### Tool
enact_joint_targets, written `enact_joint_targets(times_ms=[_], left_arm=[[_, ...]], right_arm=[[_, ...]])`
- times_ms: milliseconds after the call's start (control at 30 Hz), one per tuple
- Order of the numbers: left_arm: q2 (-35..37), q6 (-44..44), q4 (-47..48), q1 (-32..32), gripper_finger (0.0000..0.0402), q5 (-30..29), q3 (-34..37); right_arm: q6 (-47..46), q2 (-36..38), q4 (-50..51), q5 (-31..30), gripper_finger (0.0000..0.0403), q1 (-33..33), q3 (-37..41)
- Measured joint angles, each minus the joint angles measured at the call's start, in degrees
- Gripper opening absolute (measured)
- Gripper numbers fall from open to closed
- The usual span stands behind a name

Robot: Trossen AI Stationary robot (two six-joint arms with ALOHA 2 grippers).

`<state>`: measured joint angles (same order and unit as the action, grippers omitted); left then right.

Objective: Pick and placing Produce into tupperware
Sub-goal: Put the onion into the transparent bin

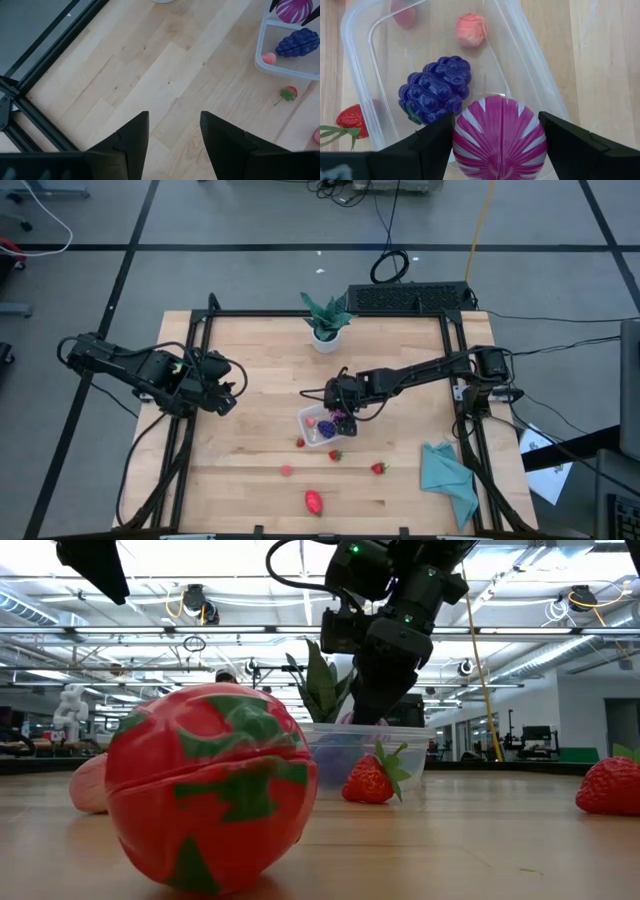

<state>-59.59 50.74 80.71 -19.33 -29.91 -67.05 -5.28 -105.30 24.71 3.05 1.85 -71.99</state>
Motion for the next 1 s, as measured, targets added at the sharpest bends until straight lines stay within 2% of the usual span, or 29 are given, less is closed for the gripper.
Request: enact_joint_targets(times_ms=[1000], left_arm=[[0.00,0.02,-0.02,0.00,0.0184,0.04,0.00]], right_arm=[[1.07,0.02,-0.04,-0.02,0.0277,0.89,0.00]])
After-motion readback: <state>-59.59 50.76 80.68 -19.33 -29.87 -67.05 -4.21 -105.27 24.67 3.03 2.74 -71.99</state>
